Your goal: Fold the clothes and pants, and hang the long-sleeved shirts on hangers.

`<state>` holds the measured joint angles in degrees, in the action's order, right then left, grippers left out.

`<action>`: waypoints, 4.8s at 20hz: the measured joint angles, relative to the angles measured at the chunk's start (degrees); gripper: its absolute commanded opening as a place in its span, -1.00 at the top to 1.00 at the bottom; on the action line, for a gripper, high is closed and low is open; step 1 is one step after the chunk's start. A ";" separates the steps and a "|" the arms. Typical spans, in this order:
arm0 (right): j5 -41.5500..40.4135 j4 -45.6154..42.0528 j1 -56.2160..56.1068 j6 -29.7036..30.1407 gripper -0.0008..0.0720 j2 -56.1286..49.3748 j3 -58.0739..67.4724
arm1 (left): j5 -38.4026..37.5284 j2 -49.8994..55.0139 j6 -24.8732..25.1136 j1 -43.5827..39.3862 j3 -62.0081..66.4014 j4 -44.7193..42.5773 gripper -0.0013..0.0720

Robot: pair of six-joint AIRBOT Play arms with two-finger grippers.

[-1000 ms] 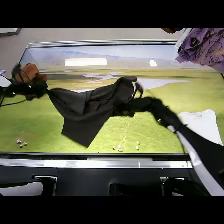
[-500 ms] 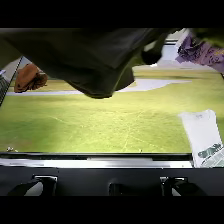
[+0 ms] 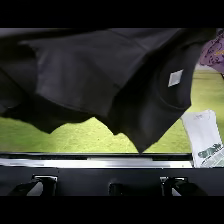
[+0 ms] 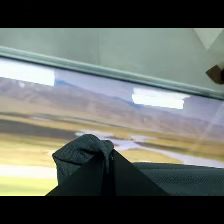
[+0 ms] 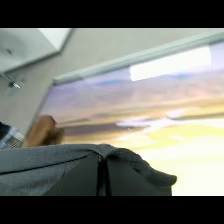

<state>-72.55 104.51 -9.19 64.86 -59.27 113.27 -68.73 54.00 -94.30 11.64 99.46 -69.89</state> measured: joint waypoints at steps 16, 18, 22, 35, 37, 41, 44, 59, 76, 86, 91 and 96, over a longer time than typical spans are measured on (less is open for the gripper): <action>13.35 6.05 0.15 0.00 0.13 -55.76 -1.99 | 24.74 46.56 4.28 -8.37 -10.54 0.07 0.33; 12.79 8.41 0.42 0.87 0.03 -57.16 -1.70 | 24.24 47.39 4.31 -8.61 -9.92 0.52 -0.34; 6.27 13.44 4.61 8.26 -0.07 -54.82 -0.70 | 16.31 44.41 5.20 -4.33 -7.41 0.74 -0.37; -11.04 30.18 22.10 39.41 -0.33 -42.49 -31.06 | -2.71 24.15 11.54 14.21 -27.93 4.68 -0.37; -9.42 31.47 21.27 42.38 -0.33 -42.21 -36.37 | -2.51 23.50 11.63 14.60 -29.73 4.85 -0.38; -5.46 32.65 19.30 46.40 -0.33 -41.99 -43.23 | -1.14 22.99 11.63 14.95 -31.06 4.96 -0.37; -3.30 34.03 18.25 48.19 -0.33 -41.94 -45.57 | -0.20 22.88 11.63 14.99 -31.43 4.98 -0.37; 2.95 34.01 12.76 48.89 0.90 -39.85 -47.04 | -1.95 18.95 10.51 26.69 -40.63 6.16 -0.41; 3.58 34.16 12.83 48.50 0.90 -35.93 -47.04 | 0.26 17.73 20.00 35.58 -63.39 12.04 -0.41; 3.78 34.14 12.83 48.04 0.90 -35.87 -47.04 | 2.67 20.63 19.58 31.08 -63.45 11.74 0.92; 3.13 34.36 12.59 48.11 0.90 -34.03 -46.82 | 2.40 20.74 20.44 29.53 -59.49 17.11 0.93; 7.67 33.57 9.79 47.52 0.90 -29.20 -37.05 | 3.91 20.79 16.59 20.57 -42.64 20.68 0.93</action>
<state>-64.88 138.08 0.60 112.38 -88.47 76.23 -64.82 74.78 -77.71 32.21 56.82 -49.21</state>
